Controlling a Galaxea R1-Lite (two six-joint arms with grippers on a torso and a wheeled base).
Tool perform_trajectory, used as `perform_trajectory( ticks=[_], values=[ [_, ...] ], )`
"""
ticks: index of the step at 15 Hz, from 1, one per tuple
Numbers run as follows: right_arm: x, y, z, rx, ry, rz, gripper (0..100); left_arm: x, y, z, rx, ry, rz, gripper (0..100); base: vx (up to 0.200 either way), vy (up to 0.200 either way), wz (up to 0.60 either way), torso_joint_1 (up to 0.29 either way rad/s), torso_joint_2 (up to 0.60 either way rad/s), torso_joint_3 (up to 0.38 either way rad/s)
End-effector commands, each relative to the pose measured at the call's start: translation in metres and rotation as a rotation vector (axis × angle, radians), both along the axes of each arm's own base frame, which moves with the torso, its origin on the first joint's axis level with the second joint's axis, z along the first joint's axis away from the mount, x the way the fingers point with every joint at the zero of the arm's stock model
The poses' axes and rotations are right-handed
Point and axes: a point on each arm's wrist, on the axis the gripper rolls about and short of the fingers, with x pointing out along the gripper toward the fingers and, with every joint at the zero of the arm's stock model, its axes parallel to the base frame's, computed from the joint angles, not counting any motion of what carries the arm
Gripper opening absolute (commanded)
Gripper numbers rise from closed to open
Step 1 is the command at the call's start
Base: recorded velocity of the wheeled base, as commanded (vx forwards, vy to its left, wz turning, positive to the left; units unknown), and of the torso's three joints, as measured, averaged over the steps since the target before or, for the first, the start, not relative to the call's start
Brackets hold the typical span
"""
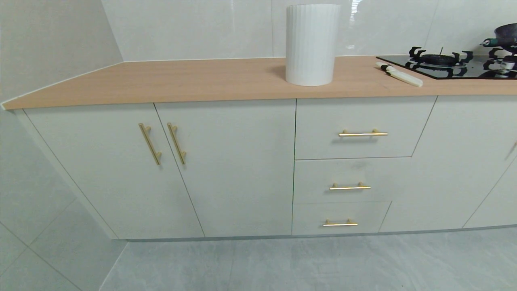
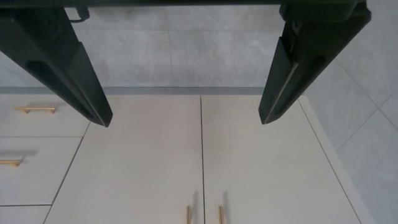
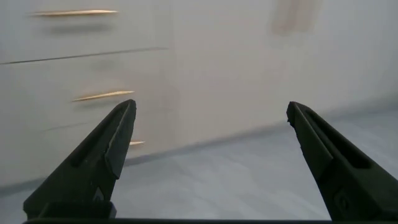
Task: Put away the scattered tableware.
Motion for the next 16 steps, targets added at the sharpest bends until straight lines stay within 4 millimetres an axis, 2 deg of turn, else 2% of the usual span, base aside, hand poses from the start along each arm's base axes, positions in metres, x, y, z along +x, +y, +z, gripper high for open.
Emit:
perform_trajectory(
  ticks=[1,5,12,16],
  values=[
    [0.0028,0.0014,-0.0118,0.0,0.033,0.063,100,0.0001,0.0,0.0,0.0,0.002,0.001,100,0.0,0.0,0.0,0.0,0.0,0.0],
    [0.0031,0.0032,-0.0184,0.012,0.101,0.138,100,0.0001,0.0,0.0,0.0,0.002,0.001,100,0.0,0.0,0.0,0.0,0.0,0.0],
    [0.0031,0.0031,-0.0176,0.018,0.089,0.136,100,0.0001,0.0,0.0,0.004,0.002,0.001,100,0.0,0.0,0.0,0.0,0.0,0.0],
    [0.0031,0.003,-0.0176,0.036,0.087,0.131,100,0.0001,0.0,0.0,0.004,0.002,0.001,100,0.2,0.0,0.0,0.002,0.0,0.002]
  ],
)
